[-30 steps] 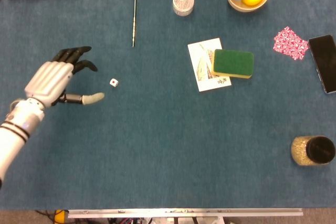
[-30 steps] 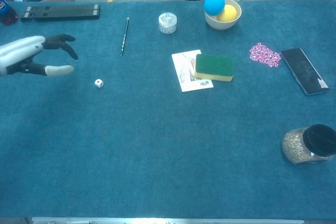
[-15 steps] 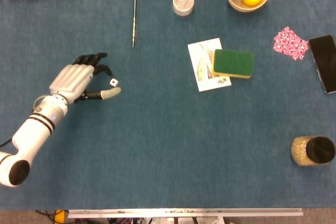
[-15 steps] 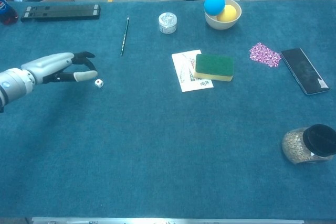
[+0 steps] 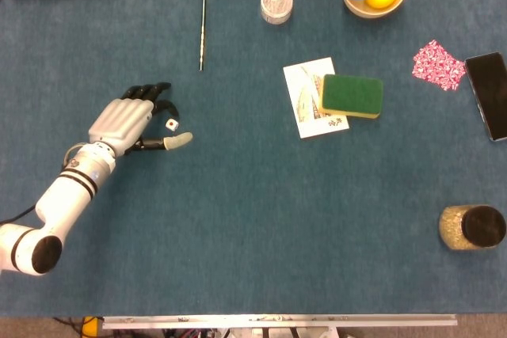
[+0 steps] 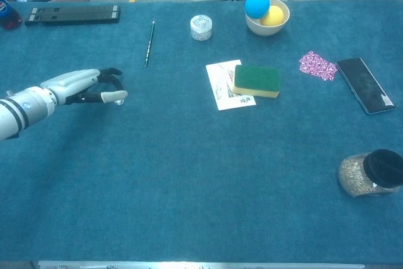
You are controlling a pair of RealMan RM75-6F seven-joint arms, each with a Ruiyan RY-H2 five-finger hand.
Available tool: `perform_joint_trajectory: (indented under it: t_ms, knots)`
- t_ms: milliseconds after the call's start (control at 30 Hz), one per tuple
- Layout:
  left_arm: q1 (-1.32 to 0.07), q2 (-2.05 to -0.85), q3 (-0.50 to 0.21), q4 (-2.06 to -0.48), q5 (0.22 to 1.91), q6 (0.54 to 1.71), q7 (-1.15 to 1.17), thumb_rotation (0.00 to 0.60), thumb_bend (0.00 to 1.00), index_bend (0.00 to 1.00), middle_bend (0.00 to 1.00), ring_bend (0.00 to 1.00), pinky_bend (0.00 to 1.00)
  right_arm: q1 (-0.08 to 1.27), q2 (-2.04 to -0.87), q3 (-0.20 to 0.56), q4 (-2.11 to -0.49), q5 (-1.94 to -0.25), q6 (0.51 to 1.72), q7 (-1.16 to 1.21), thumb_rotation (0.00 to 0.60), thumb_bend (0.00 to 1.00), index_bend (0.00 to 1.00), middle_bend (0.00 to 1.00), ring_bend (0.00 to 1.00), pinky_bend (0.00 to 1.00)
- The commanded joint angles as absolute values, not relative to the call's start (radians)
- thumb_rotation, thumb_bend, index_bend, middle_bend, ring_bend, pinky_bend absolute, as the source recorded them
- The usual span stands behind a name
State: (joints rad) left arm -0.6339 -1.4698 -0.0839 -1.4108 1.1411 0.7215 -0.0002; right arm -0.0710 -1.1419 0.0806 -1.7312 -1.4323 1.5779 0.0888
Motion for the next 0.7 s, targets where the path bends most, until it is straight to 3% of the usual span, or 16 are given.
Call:
perform_joint_trajectory:
  t_ms: [33,433,700]
  knots:
    - [-0.634,-1.468,-0.081,-1.417,1.137,0.724,0.005,0.077,0.04,0.3,0.03,0.0,0.0,-0.071,-1.142,0.081,-1.728,-1.433,1.578,0.092,0.6,0.29,0.32,0.22,0.11,0.18]
    - [-0.627,-1.447,-0.062,-1.454,1.13,0.743,0.027,0.076,0.04,0.42,0.03,0.0,0.0,-0.074,-1.143,0.082,-1.721,-1.434,1.578,0.105,0.6,0.29,0.32,0.22,0.11,0.18]
    - [-0.606,-1.417,-0.04,-1.496,1.134,0.769,0.037,0.074,0.04,0.44,0.03,0.0,0.0,-0.077,-1.141,0.081,-1.719,-1.439,1.584,0.112,0.6,0.29,0.32,0.22,0.1,0.18]
